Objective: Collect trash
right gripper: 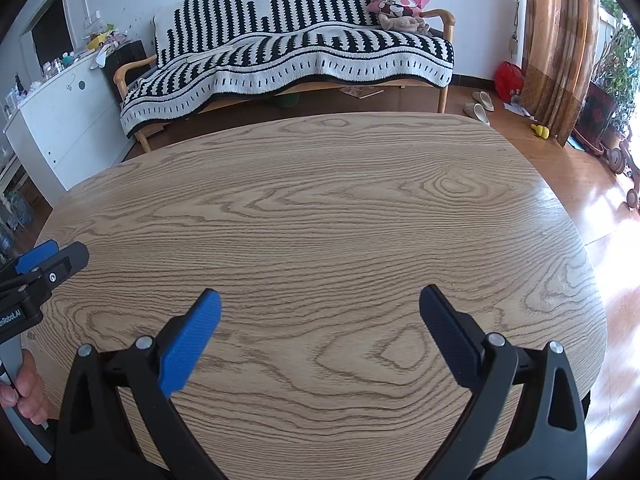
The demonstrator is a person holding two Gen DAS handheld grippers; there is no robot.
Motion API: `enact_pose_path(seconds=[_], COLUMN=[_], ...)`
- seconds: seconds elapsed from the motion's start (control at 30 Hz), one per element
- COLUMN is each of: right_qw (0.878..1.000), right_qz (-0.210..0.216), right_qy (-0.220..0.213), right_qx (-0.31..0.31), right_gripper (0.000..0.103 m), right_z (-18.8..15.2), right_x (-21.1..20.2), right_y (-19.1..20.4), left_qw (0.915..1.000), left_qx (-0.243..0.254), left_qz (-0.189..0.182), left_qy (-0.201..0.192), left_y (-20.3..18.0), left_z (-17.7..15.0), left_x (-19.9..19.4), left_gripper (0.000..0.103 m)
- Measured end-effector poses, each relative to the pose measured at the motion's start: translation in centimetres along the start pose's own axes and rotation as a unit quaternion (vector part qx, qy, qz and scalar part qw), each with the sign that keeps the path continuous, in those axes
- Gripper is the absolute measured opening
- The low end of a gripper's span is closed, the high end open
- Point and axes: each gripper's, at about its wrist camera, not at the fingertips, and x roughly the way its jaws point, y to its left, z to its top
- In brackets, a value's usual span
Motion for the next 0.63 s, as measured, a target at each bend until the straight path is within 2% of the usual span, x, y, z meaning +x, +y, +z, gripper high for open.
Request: enact_pose_path(seconds=[0.2, 0.43, 0.63], right_qw=[1.000, 1.000, 1.000], right_qz=[0.000, 0.000, 0.000], right_qy=[-0.001, 0.000, -0.001], right_qx=[0.001, 0.000, 0.000], right_gripper=[0.096, 0.096, 0.096], right_z=[-0.01, -0.01, -0.02], right_x=[0.00, 0.01, -0.02], right_y=[-0.03, -0.16, -0.04], left_qw=[0.9999, 0.9998, 0.9999], left_qx=[0.004, 0.015, 0.003], left_qz=[-0.009, 0.005, 0.012], left_qy=[-0.005, -0.011, 0.000], left_y=[-0.35, -0.82, -0.39], left_z=[-0.09, -0.18, -0.06], left_x=[-0.22, -0.52, -0.27], left_gripper=[0.096, 0.096, 0.096])
